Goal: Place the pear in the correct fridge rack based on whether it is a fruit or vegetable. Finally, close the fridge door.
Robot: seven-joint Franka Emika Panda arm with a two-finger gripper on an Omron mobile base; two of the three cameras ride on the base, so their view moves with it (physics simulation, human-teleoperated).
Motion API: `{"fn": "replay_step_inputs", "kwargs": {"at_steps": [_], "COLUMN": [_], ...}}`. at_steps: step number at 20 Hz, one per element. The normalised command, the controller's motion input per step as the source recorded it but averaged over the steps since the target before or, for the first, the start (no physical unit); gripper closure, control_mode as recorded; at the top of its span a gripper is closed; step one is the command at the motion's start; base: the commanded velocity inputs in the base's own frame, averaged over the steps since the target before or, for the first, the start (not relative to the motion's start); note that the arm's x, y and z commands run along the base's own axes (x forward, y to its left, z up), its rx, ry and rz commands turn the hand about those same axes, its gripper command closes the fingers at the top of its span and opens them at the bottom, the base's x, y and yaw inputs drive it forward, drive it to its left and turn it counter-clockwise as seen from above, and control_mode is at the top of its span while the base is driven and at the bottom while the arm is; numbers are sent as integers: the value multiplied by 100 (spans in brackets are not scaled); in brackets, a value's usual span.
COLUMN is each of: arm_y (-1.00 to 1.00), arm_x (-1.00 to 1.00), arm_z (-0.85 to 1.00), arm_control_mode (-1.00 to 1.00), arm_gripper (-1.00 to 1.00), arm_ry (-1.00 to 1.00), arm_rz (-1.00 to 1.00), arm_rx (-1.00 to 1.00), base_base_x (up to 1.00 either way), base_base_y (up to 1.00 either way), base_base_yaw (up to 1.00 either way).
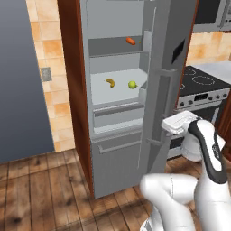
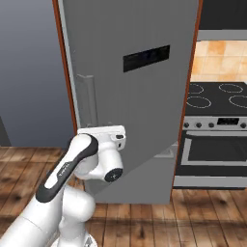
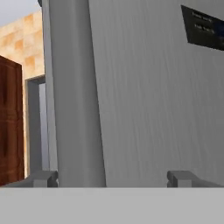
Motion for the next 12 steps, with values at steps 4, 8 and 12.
{"fn": "replay_step_inputs", "kwargs": {"at_steps": [4, 8, 12], "arm_y": [64, 65, 58], "arm_x": [52, 53, 54], "arm_z": [22, 20, 39], "arm_control_mode": [-100, -100, -100], "arm_gripper": [-100, -100, -100], "arm_ry": [-13, -13, -8], "arm_rz": [0, 0, -4], "arm_rx": [0, 0, 0], "base_base_x": [0, 0, 0], "base_base_y": [0, 0, 0], "base_base_yaw": [0, 0, 0]}}
